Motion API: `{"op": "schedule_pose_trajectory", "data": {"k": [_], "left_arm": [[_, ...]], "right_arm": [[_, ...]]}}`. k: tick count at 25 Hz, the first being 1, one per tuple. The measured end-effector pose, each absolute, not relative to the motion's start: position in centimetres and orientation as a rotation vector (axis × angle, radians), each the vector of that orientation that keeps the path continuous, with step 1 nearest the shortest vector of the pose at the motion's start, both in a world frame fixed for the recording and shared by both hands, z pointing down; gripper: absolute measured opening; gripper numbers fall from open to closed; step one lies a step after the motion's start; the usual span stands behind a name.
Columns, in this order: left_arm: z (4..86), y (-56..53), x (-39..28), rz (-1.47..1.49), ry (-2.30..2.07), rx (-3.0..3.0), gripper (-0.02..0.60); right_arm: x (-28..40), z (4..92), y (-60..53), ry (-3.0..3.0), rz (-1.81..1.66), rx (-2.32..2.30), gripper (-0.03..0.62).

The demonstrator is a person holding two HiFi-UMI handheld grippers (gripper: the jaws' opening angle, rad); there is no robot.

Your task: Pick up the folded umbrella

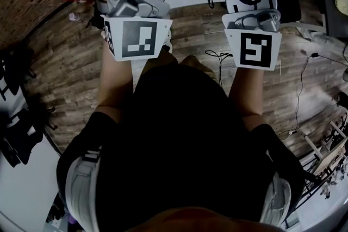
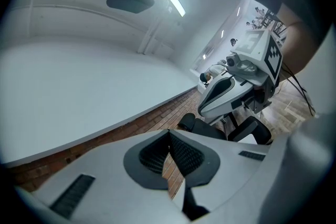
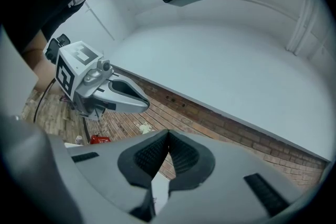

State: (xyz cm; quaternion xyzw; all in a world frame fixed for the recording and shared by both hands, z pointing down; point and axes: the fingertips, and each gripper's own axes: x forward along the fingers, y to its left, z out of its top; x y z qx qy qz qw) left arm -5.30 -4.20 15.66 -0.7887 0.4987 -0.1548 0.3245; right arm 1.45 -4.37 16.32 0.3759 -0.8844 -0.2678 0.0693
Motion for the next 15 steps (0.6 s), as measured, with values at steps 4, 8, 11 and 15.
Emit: {"op": "schedule_pose_trajectory", "data": {"k": [4, 8, 11, 15], "left_arm": [[16.0, -5.9, -5.8, -0.402, 1.283, -2.088, 0.011], [16.5, -7.8, -6.6, -0.407, 1.257, -2.098, 0.011], [16.5, -9.3, -7.0, -0.399, 1.228, -2.115, 0.011], [16.6, -11.3, -7.4, -0.393, 1.190, -2.133, 0.011]], "right_arm": [[0.9, 16.4, -5.8, -2.645, -0.790, 1.156, 0.029], [-0.1, 16.3, -7.5, -2.636, -0.791, 1.178, 0.029], [-0.8, 16.4, -8.9, -2.625, -0.788, 1.199, 0.029], [-1.5, 16.7, -10.8, -2.608, -0.769, 1.228, 0.029]]}}
